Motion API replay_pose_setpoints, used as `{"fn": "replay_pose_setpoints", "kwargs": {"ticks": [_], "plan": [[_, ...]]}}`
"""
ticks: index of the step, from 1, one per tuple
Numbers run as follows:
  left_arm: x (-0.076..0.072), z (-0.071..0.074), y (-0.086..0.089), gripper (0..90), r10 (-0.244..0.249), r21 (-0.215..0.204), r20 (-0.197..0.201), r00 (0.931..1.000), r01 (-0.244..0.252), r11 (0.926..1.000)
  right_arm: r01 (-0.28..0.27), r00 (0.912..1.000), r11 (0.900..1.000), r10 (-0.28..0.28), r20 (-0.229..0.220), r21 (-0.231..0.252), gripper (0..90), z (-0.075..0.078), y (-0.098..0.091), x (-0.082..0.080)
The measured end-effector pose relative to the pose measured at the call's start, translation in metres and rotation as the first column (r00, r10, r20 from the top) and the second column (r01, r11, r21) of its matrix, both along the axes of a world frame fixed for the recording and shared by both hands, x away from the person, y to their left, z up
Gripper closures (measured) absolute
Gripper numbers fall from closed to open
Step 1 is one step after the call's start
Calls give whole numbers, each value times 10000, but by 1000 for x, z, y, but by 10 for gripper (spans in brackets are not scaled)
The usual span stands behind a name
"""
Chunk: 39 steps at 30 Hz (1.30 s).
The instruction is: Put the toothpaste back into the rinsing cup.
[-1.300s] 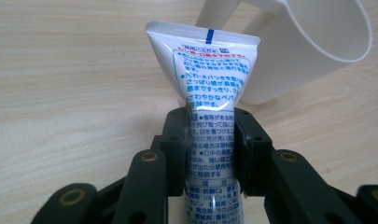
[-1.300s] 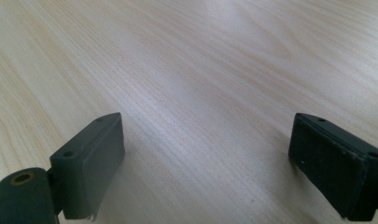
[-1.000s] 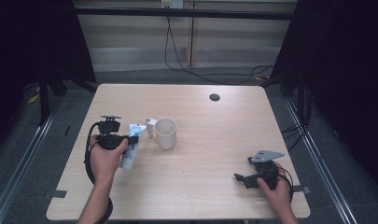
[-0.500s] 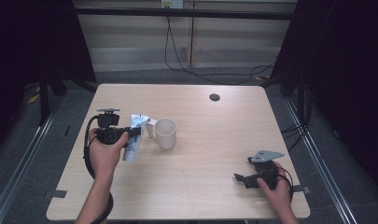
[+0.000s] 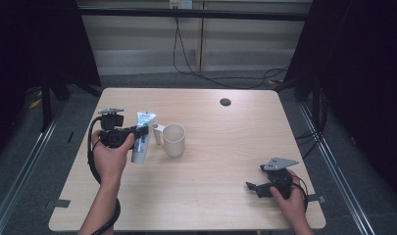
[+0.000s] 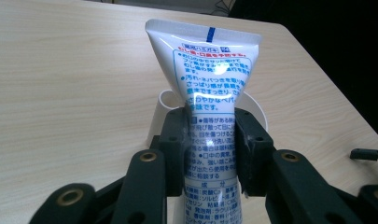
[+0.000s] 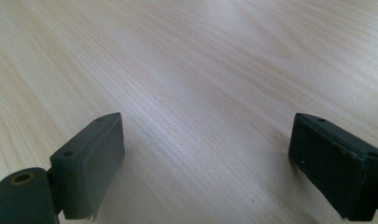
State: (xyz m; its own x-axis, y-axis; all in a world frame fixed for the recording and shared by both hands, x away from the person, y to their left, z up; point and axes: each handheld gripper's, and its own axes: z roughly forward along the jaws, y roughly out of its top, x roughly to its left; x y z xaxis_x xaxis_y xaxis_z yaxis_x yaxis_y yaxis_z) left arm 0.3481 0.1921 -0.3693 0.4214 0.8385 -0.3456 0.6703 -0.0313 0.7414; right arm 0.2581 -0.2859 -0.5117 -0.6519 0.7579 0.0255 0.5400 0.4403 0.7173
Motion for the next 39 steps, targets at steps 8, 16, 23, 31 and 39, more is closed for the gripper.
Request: {"fn": "replay_pose_setpoints", "kwargs": {"ticks": [8,16,23,31,39], "plan": [[3,4,-5,679,56,-58,297,9995,-54,10000,4,10000,10000,-4,6,1,102,0,0,0],[6,8,-16,679,118,27,609,9981,-120,9999,3,10000,10000,-3,5,2,102,0,0,0],[9,13,-21,677,138,25,873,9961,-141,9999,2,10000,10000,-2,6,3,102,0,0,0],[10,17,-25,678,130,47,1126,9936,-136,9999,1,10000,10000,-1,5,2,102,0,0,0],[12,25,-32,681,96,-2,1568,9876,-97,10000,3,10000,10000,-3,5,3,102,0,0,0]]}}
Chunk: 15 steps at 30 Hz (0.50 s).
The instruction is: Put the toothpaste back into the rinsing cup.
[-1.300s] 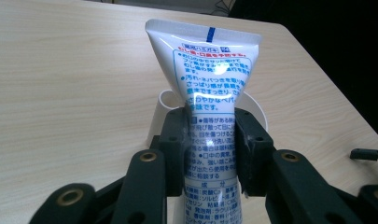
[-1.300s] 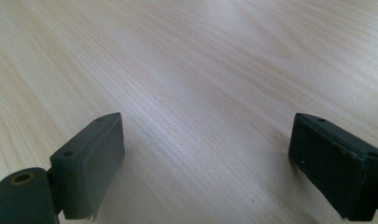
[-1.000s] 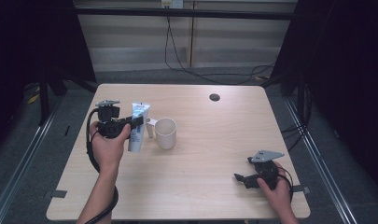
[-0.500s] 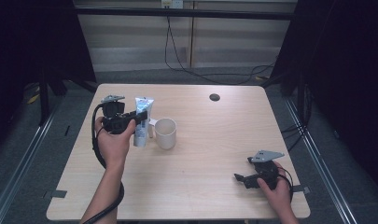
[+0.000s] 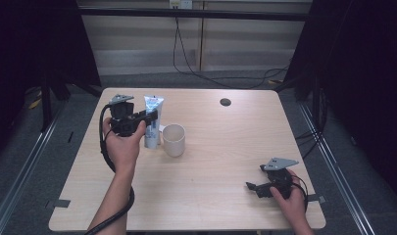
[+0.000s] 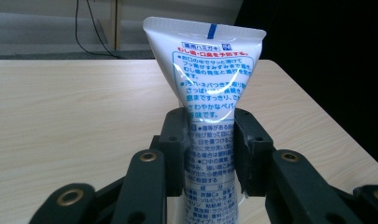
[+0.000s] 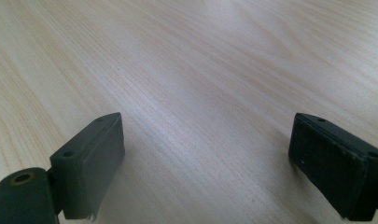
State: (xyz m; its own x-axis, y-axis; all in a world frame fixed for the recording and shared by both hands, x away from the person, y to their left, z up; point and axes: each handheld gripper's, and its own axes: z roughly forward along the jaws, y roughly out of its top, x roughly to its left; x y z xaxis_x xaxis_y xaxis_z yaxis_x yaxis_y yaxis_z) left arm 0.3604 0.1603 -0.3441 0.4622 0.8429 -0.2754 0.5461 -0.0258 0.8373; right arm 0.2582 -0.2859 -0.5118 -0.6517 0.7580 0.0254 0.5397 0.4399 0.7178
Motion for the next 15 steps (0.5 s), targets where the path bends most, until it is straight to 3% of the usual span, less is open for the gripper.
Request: {"fn": "replay_pose_setpoints", "kwargs": {"ticks": [15], "plan": [[4,5,-15,685,-27,-81,304,9995,30,10000,-2,10000,10000,2,1,0,102,0,0,0]]}}
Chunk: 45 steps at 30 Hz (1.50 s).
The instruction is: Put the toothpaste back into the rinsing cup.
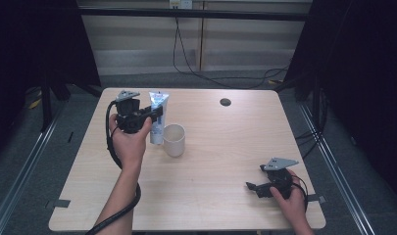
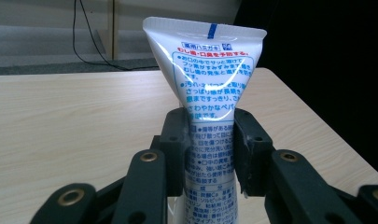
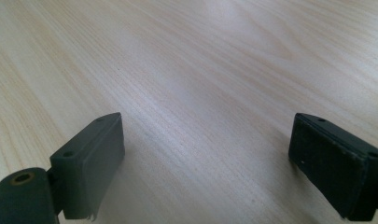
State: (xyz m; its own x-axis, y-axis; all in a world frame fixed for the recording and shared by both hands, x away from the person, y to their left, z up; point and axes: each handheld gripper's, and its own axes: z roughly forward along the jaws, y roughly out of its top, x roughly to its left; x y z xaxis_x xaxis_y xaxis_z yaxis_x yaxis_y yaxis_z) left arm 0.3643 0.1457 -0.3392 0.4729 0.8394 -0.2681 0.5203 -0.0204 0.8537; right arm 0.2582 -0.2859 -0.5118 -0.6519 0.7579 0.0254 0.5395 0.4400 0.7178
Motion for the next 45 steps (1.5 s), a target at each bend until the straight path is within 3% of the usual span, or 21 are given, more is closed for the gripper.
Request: {"fn": "replay_pose_setpoints", "kwargs": {"ticks": [17,45], "plan": [[7,4,-15,684,-76,-35,307,9995,77,10000,-2,10000,10000,2,1,0,102,0,0,0],[22,-13,-32,681,78,12,339,9994,-79,10000,-4,10000,10000,4,9,-3,102,0,0,0]]}}
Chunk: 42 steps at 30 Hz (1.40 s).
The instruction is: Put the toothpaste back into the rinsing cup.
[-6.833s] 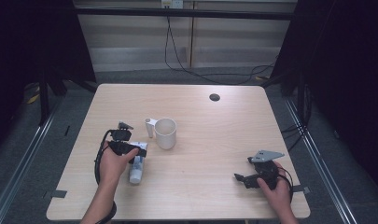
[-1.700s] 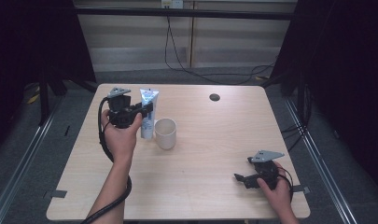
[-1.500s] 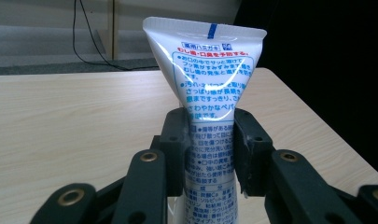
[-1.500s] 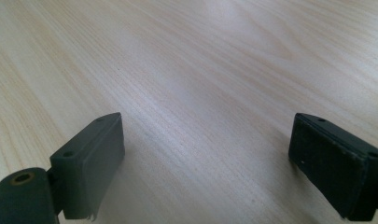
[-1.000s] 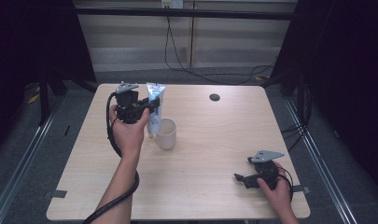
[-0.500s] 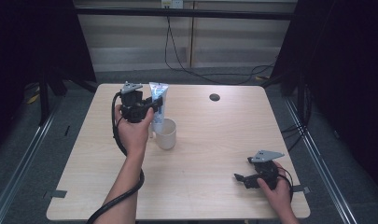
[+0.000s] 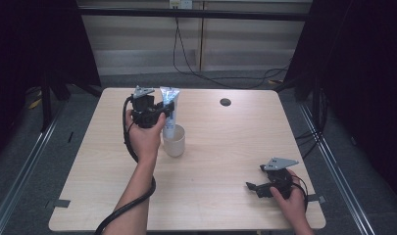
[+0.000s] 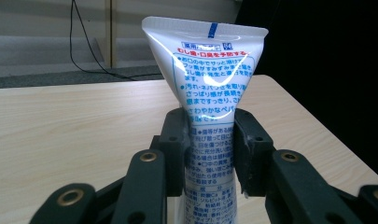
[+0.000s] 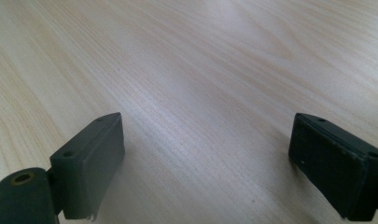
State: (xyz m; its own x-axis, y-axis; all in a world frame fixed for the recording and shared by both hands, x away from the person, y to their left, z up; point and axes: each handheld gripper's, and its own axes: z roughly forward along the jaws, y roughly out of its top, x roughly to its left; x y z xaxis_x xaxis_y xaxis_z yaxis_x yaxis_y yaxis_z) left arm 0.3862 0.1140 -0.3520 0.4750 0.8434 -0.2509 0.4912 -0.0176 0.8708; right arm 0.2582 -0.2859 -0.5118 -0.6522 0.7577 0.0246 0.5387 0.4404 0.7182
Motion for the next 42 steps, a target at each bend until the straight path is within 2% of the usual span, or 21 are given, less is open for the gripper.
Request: {"fn": "replay_pose_setpoints", "kwargs": {"ticks": [7,22,42], "plan": [[3,-4,-2,680,66,39,108,9999,-66,10000,-5,10000,10000,5,-7,0,102,0,0,0],[7,-17,-10,677,54,168,22,10000,-55,9998,-66,10000,10000,66,-20,5,102,0,0,0],[-1,-34,-12,678,137,368,-34,9999,-136,9992,-63,10000,10000,63,-24,6,102,0,0,0]]}}
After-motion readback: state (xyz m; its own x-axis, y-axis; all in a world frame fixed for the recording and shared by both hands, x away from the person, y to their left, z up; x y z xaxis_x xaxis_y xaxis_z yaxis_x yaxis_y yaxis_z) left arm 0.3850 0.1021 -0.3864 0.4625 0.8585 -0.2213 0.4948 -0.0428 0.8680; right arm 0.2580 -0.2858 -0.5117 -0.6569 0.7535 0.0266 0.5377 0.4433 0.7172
